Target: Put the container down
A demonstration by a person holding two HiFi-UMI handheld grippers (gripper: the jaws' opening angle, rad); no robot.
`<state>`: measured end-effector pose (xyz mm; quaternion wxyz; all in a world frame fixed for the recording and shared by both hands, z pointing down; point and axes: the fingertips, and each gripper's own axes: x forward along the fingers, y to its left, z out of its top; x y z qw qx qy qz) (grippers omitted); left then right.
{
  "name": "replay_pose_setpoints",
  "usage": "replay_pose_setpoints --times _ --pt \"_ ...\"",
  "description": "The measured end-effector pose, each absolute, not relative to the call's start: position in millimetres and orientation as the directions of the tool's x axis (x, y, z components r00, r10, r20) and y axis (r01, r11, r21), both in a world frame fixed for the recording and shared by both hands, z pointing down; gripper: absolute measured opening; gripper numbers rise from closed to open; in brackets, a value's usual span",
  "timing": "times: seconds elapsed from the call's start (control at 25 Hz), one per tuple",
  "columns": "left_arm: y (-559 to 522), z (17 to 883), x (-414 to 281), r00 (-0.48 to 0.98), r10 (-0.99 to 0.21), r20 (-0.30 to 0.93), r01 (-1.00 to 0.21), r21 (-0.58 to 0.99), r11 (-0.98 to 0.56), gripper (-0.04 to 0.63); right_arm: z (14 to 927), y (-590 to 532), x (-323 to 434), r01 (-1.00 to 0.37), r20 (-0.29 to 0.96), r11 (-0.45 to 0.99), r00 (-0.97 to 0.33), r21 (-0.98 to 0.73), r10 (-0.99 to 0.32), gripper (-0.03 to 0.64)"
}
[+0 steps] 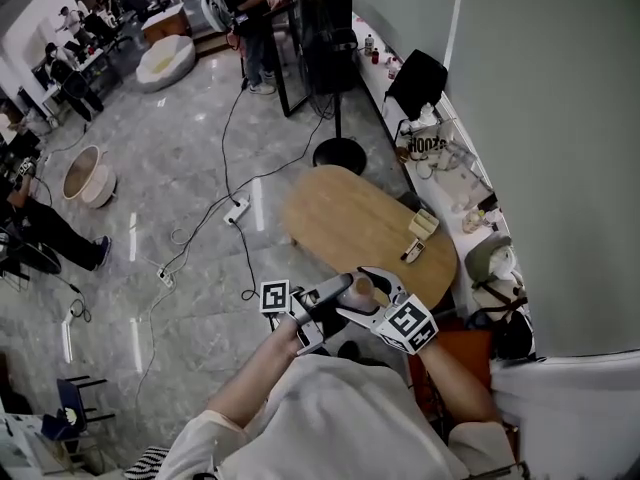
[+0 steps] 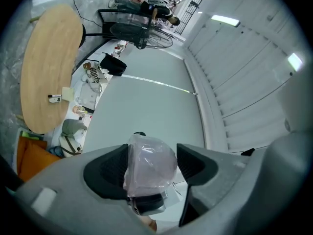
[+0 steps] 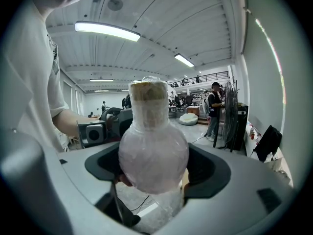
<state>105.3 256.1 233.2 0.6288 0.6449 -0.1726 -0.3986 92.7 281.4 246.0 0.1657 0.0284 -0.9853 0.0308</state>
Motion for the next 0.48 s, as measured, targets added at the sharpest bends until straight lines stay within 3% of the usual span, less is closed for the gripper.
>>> replay_pose_setpoints --times 0.48 --pt "199.6 253.7 75.1 0.640 -0.716 -0.279 0.294 0.950 -0.108 0.305 266.9 225.4 61.9 -0.092 0.360 0.993 -0.931 -0.071 -0.060 0.388"
